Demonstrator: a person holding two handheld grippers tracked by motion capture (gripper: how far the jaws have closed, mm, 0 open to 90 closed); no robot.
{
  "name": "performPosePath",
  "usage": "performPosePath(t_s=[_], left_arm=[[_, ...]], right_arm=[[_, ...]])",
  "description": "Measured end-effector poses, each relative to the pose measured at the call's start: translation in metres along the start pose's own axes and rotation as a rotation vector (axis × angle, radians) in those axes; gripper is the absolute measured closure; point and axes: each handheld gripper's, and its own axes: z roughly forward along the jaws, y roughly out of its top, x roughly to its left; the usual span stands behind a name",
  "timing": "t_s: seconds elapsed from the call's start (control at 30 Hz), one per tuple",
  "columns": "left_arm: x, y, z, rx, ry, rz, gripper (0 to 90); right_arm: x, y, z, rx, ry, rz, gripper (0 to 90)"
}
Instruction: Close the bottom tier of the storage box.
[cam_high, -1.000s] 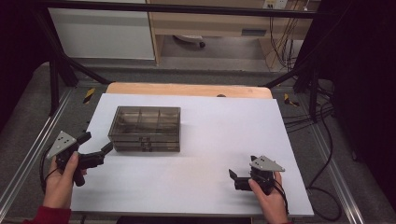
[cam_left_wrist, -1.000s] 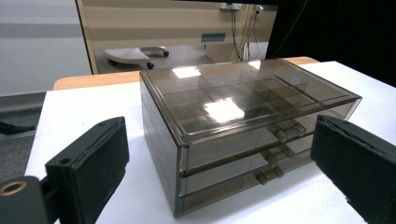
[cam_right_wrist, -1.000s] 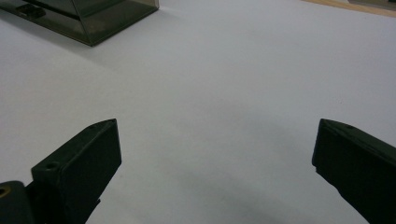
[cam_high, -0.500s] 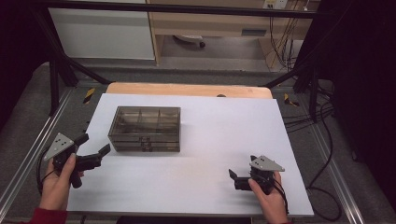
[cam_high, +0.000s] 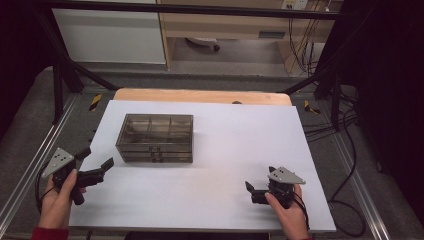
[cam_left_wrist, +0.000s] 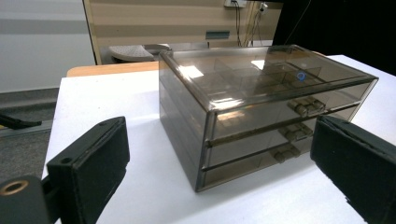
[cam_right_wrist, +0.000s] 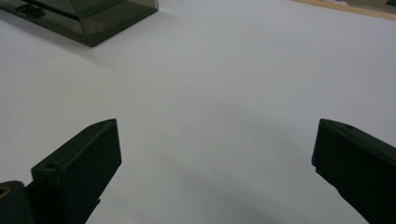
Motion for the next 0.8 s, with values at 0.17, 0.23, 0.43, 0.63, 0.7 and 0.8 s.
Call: performPosePath(t_s=[0.17, 0.23, 0.43, 0.63, 0.7, 0.8], left_arm=[[0.001, -0.004, -0.002, 0.007, 0.005, 0.032, 4.6], [0.002, -0.005, -0.003, 0.011, 0.006, 0.032, 4.6], [0.003, -0.010, -0.002, 0.014, 0.013, 0.026, 4.6], [0.003, -0.015, -0.001, 0.014, 0.013, 0.024, 4.7], [0.003, -0.017, 0.000, 0.018, 0.013, 0.026, 4.7], [0.003, -0.020, 0.001, 0.020, 0.012, 0.027, 4.7]], right_arm=[[0.001, 0.000, 0.001, 0.002, 0.002, -0.003, 2.1], [0.001, 0.000, 0.001, 0.003, 0.001, -0.002, 2.1], [0.001, 0.000, 0.000, 0.003, 0.001, -0.002, 2.1], [0.001, 0.000, 0.001, 0.005, 0.001, -0.002, 2.1], [0.001, 0.000, 0.001, 0.006, 0.002, -0.003, 2.1], [0.001, 0.000, 0.001, 0.005, 0.000, -0.003, 2.1]])
